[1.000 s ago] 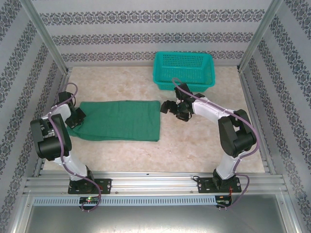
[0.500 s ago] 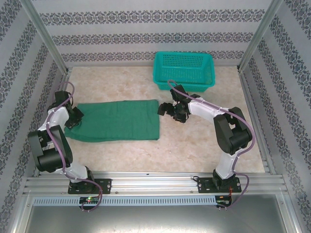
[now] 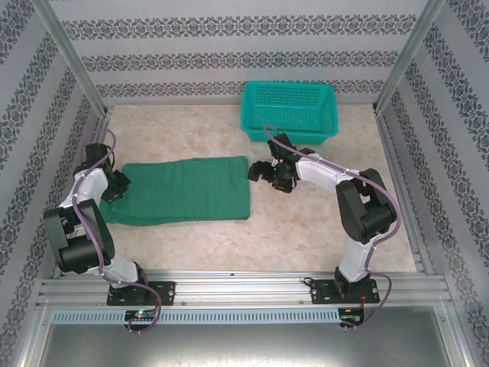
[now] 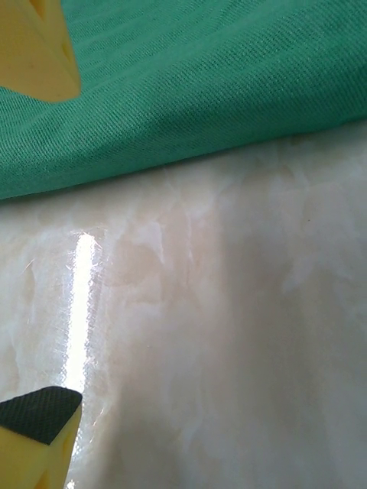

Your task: Roll up the long pants

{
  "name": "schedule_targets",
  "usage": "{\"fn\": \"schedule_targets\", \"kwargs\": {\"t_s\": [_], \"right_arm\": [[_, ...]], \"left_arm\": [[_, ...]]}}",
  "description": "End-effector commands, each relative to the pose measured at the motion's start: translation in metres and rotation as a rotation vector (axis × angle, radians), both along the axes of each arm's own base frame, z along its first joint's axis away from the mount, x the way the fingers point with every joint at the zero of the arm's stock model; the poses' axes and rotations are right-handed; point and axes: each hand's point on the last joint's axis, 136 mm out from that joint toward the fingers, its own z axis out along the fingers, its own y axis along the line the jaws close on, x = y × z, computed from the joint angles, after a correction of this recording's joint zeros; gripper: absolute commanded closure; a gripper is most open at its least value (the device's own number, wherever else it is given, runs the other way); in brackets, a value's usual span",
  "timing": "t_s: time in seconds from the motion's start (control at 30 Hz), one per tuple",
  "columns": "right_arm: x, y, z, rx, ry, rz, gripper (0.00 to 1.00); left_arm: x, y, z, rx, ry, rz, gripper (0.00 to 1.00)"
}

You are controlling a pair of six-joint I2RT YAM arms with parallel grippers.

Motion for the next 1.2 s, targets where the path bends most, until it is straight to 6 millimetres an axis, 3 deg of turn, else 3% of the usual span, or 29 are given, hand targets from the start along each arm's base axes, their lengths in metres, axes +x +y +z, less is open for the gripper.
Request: {"fn": "schedule_targets", "kwargs": {"t_s": [0.0, 0.03, 0.1, 0.2, 0.43, 0.47, 0.5, 0.53, 0.57, 0.97, 1.17], "right_arm": [[0.002, 0.001, -0.007, 0.001, 0.012, -0.001, 0.03], [0.002, 0.001, -0.008, 0.002, 0.015, 0.0, 0.03], [0.002, 0.002, -0.008, 0.004, 0.019, 0.001, 0.03], [0.002, 0.002, -0.009, 0.002, 0.023, 0.004, 0.03], [0.0, -0.001, -0.011, -0.003, 0.03, 0.004, 0.03], [-0.001, -0.002, -0.013, -0.005, 0.033, 0.002, 0.03], [-0.001, -0.003, -0.013, -0.006, 0.033, 0.001, 0.03], [-0.002, -0.004, -0.014, -0.007, 0.034, -0.001, 0.03], [-0.003, -0.004, -0.015, -0.01, 0.037, -0.002, 0.03], [0.004, 0.001, -0.02, -0.002, 0.043, -0.011, 0.03], [0.006, 0.0, -0.019, -0.01, 0.042, -0.006, 0.03]], "left_arm": [[-0.008, 0.008, 0.002, 0.038, 0.038, 0.024, 0.53], [-0.011, 0.011, 0.003, 0.054, 0.047, 0.035, 0.34], [-0.014, 0.013, 0.006, 0.074, 0.042, 0.041, 0.3], [-0.018, 0.014, 0.002, 0.079, 0.056, 0.053, 0.28], [-0.022, 0.008, -0.035, -0.008, 0.096, 0.063, 0.3], [-0.021, 0.007, -0.039, -0.02, 0.097, 0.064, 0.33], [-0.02, 0.007, -0.04, -0.026, 0.093, 0.062, 0.43], [-0.02, 0.008, -0.041, -0.03, 0.092, 0.064, 0.78], [-0.021, 0.009, -0.04, -0.024, 0.093, 0.074, 1.0], [-0.029, 0.023, 0.024, 0.095, -0.003, 0.117, 1.0], [-0.052, 0.037, 0.046, 0.193, 0.002, 0.204, 1.0]]}}
